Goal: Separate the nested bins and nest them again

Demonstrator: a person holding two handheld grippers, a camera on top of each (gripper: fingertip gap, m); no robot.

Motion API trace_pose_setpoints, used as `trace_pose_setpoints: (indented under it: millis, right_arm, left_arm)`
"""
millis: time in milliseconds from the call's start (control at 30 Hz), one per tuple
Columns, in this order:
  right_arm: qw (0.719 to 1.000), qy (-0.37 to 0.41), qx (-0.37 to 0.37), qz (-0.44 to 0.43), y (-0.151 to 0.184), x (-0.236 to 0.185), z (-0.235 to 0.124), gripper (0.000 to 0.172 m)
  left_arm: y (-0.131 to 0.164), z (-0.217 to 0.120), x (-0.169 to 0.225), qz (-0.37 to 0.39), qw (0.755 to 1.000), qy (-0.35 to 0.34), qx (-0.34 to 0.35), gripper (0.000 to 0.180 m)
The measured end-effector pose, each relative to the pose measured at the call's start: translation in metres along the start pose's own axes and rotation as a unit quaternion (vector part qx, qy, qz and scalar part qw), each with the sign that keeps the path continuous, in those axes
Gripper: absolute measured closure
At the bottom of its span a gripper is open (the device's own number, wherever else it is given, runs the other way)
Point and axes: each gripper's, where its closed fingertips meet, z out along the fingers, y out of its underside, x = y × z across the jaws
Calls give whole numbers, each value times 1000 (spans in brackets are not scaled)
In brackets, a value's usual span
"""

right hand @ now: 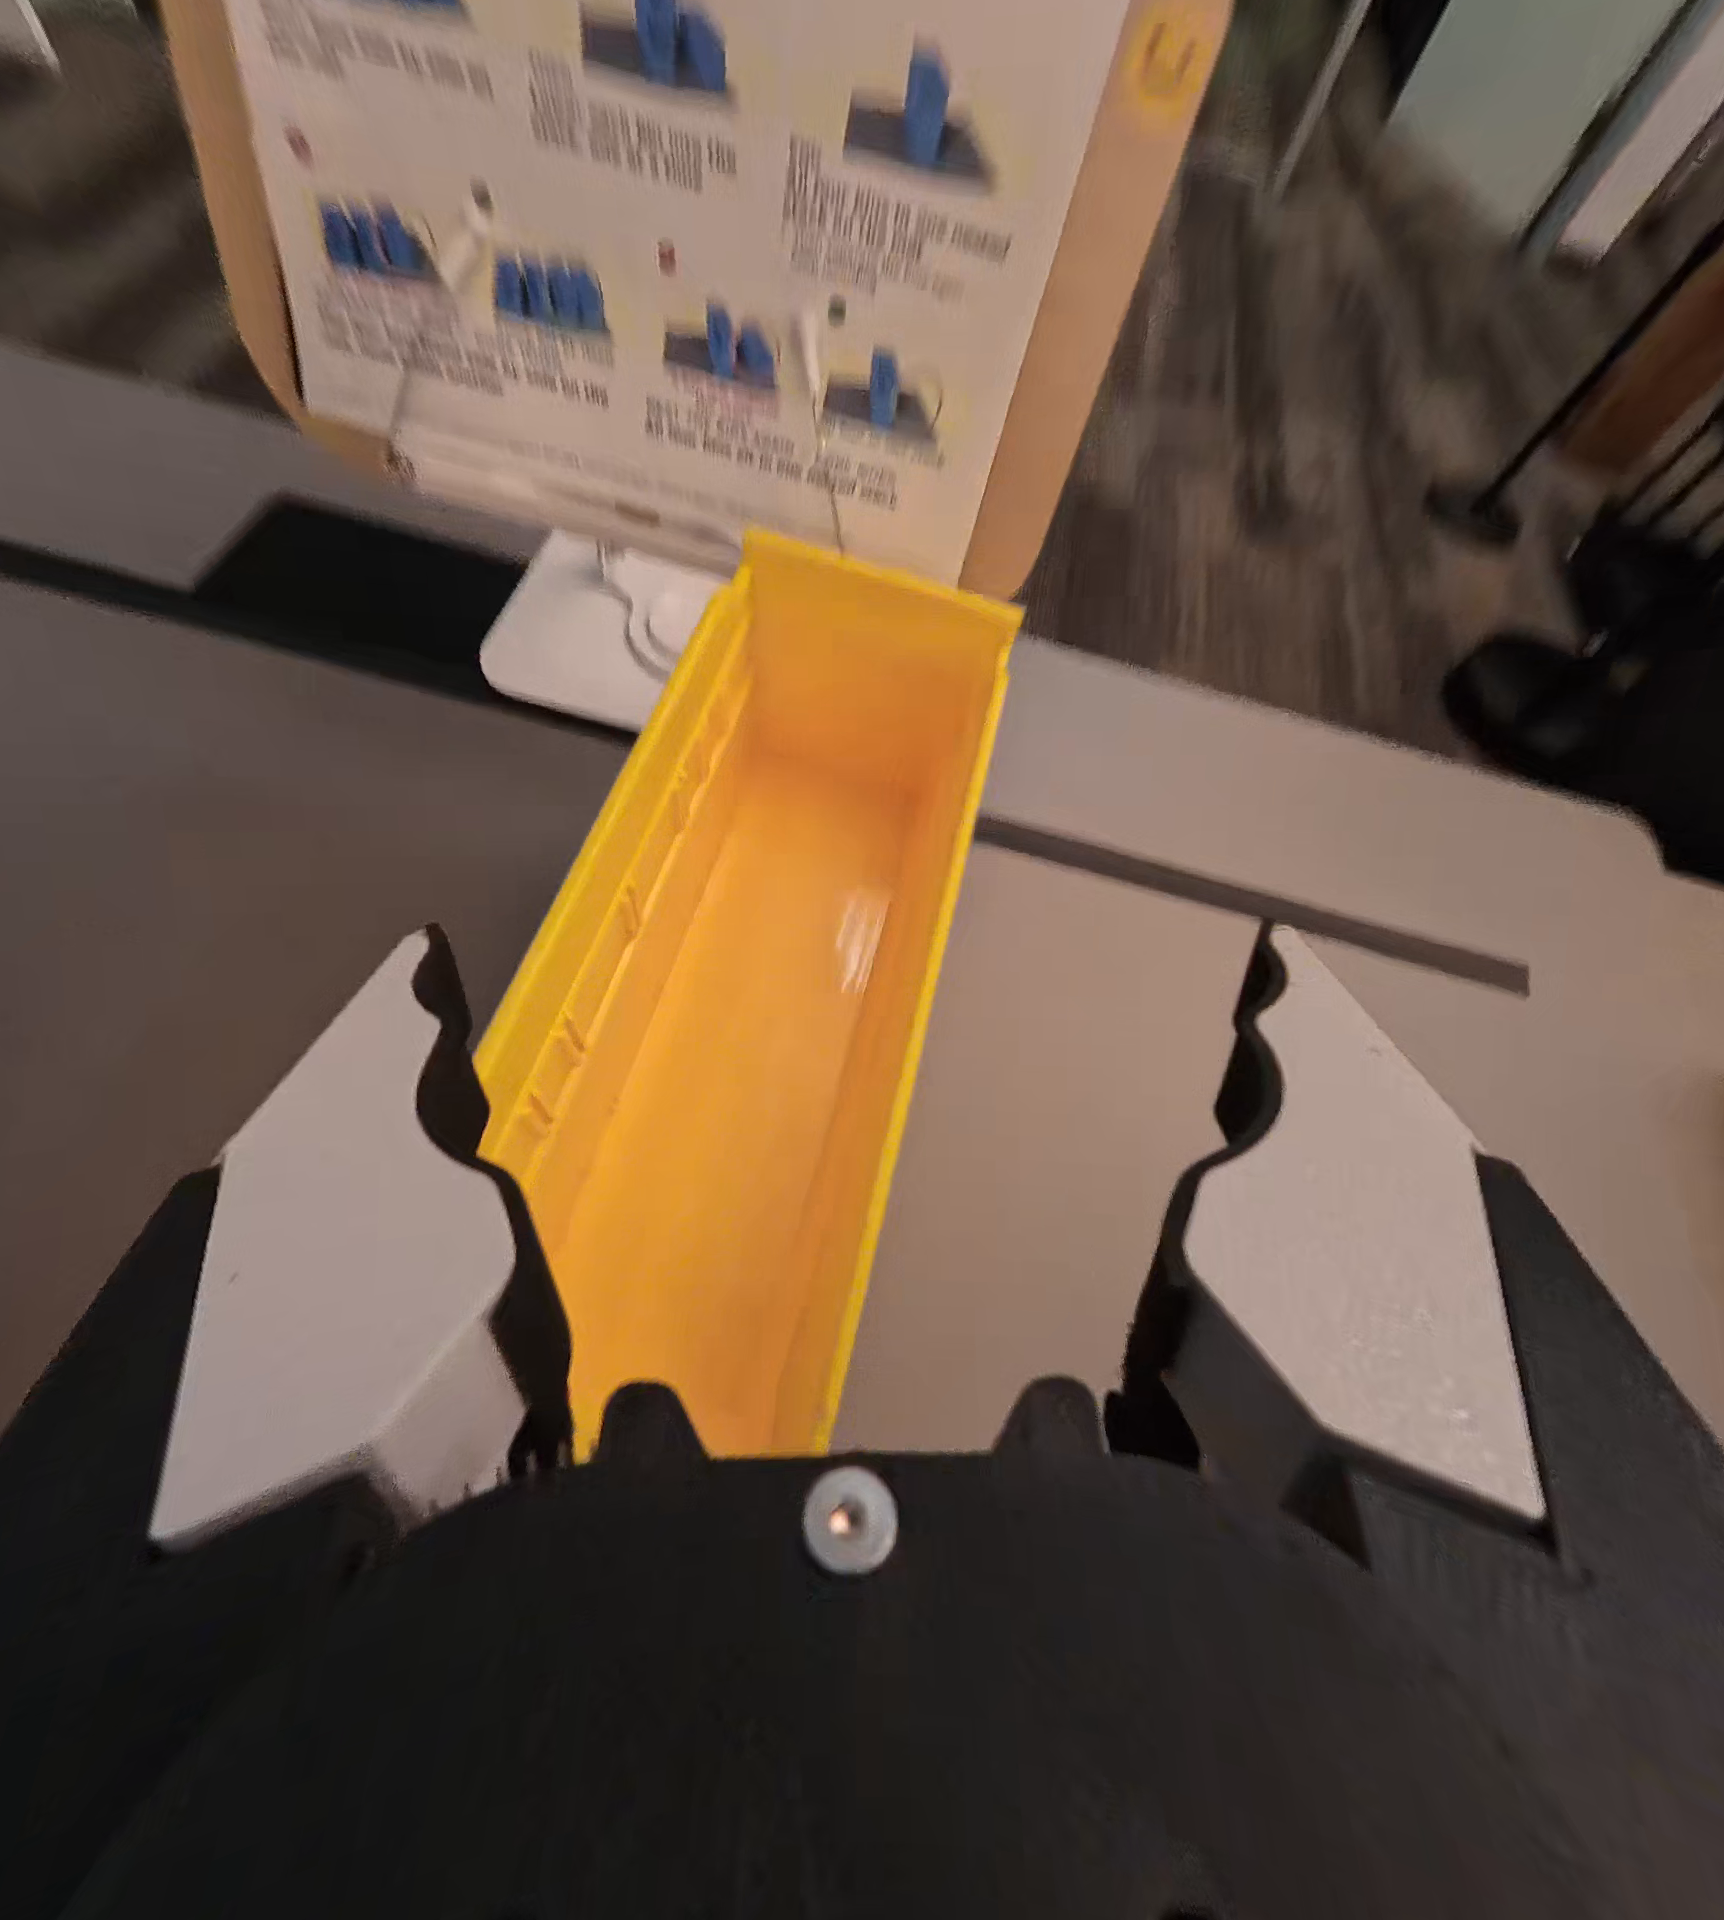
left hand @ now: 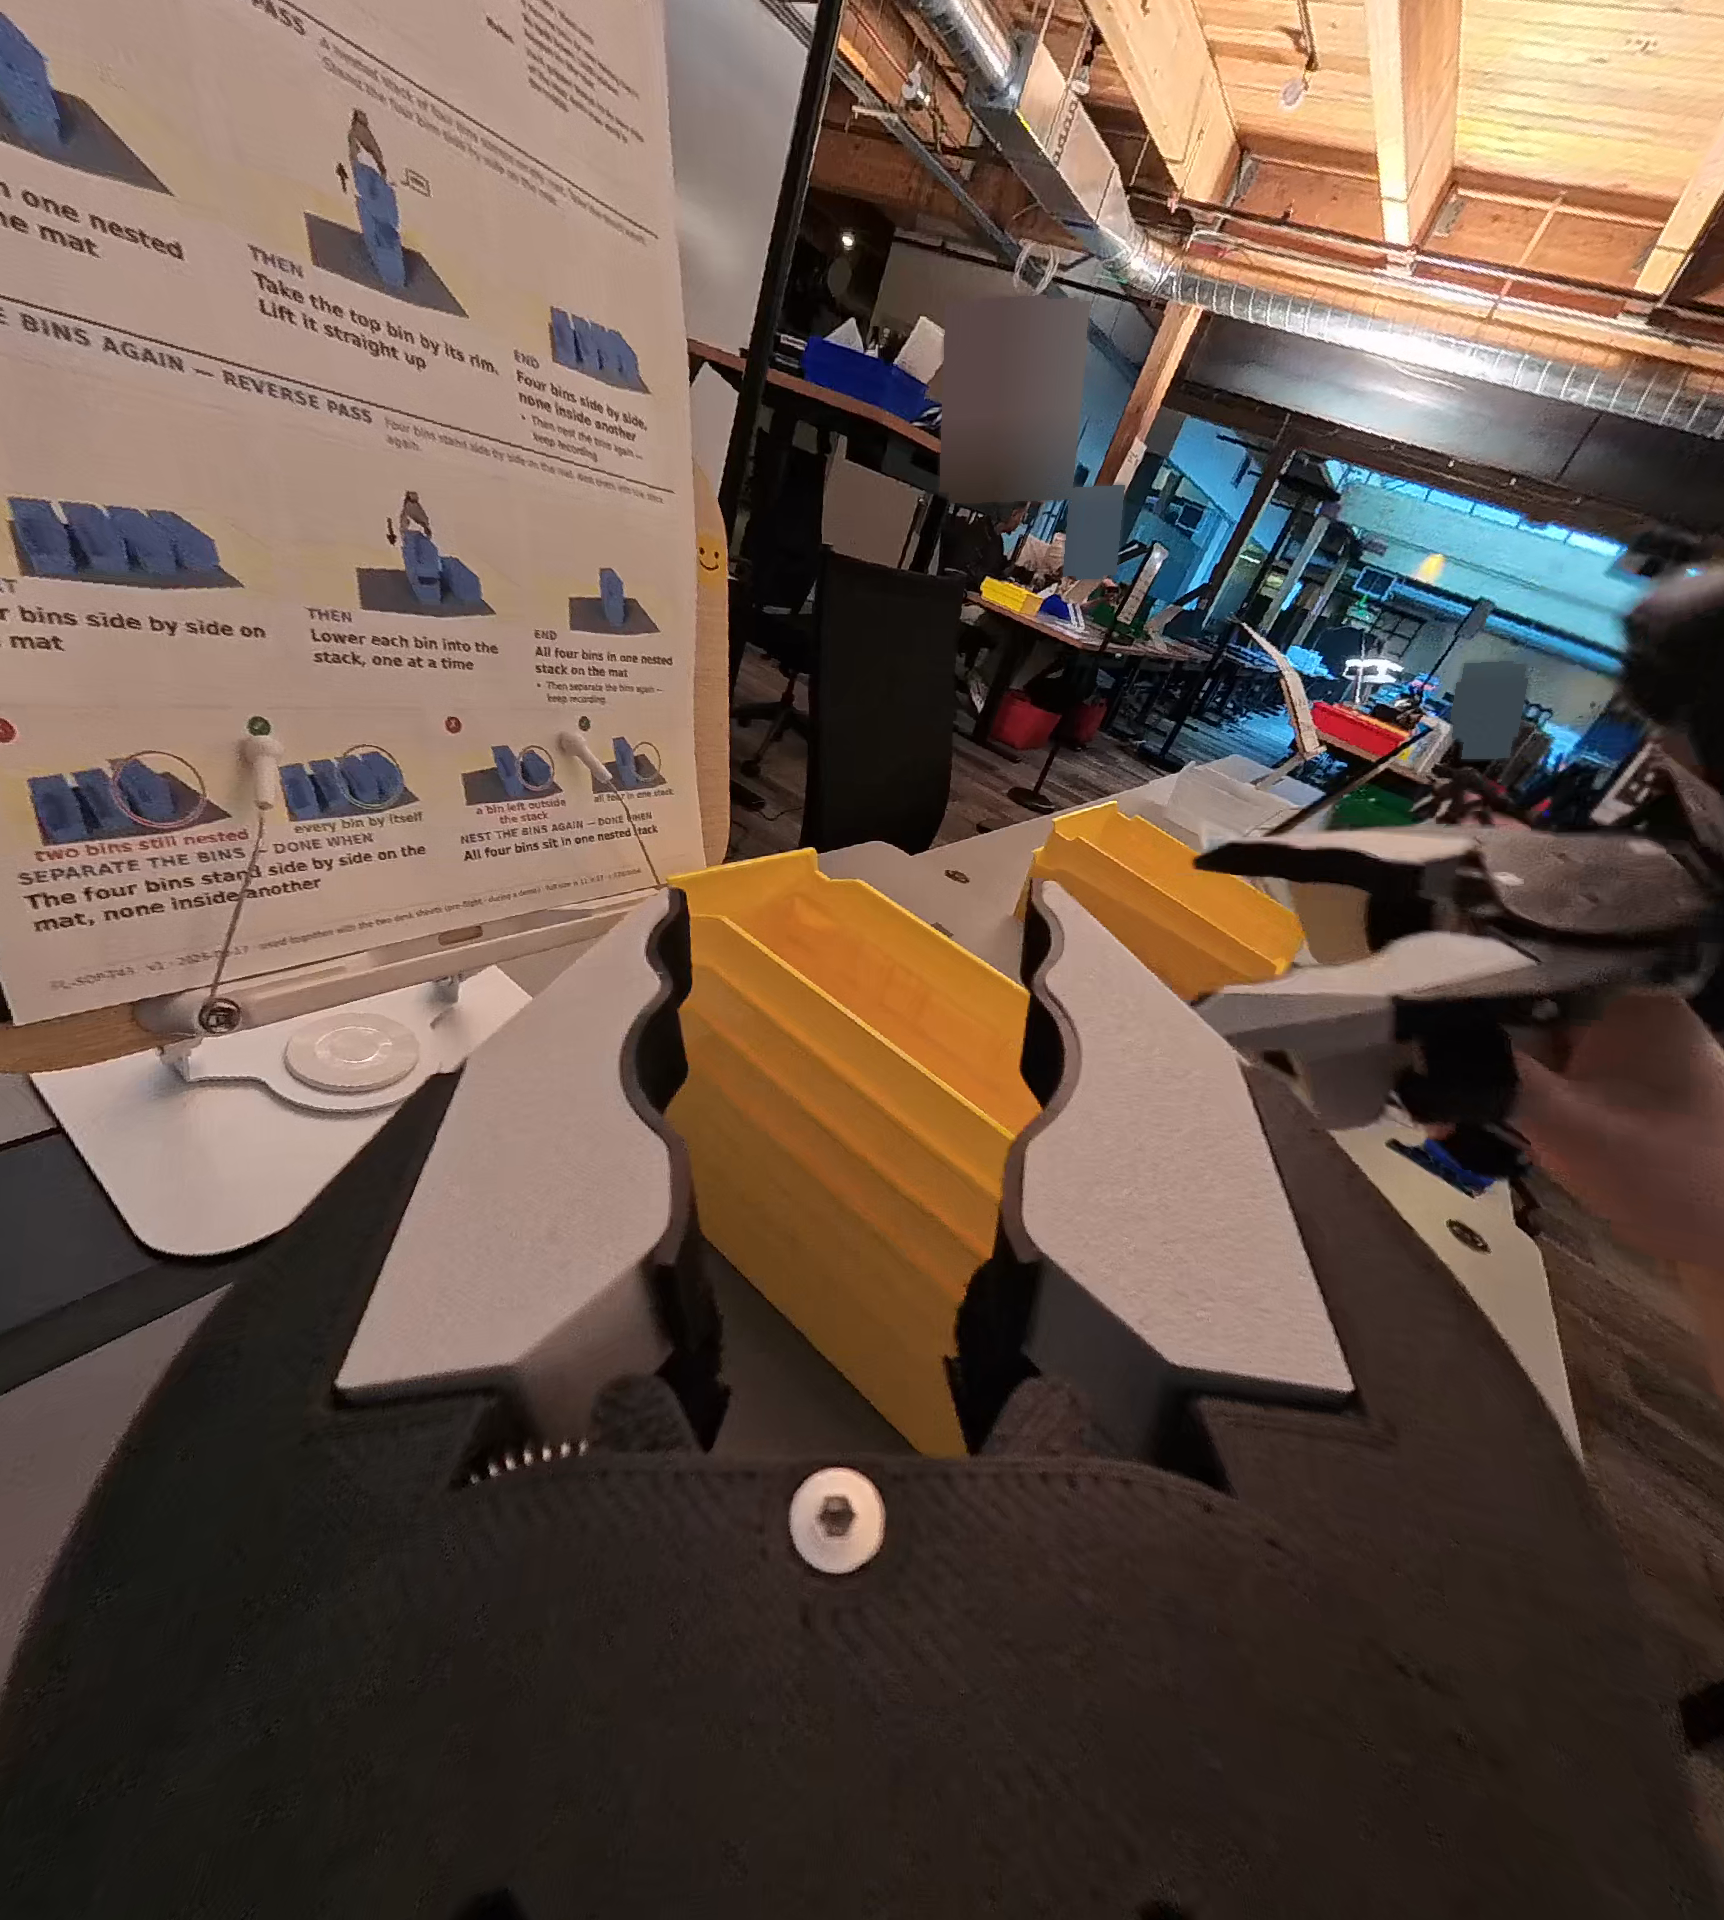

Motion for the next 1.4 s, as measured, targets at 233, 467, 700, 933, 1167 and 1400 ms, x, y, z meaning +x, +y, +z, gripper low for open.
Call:
trace_pose_setpoints:
  millis: [233,467,700,933,1167,1400]
  right_arm:
    - [997,-38,71,1,-6,-4,-20,27]
    - [988,-55,-129,60,13,-26,44,25]
    - [932,-40,-353,77,68,-41,75,26]
    - [921,-39,-376,96,73,-34,85,40]
    - [918,-40,-382,99,73,-34,86,39]
    - [910,-40,-398,109,73,-34,85,55]
  left_arm:
    - [-1,2,5,-9,1000,7,6,117]
    - [15,19,24,-2,999,34,-28,117]
    - [18,21,25,-4,999,38,-37,117]
    - [11,14,18,-18,999,36,-21,118]
    - [10,12,15,-29,999,37,-16,118]
    - [12,14,17,-27,999,39,-19,118]
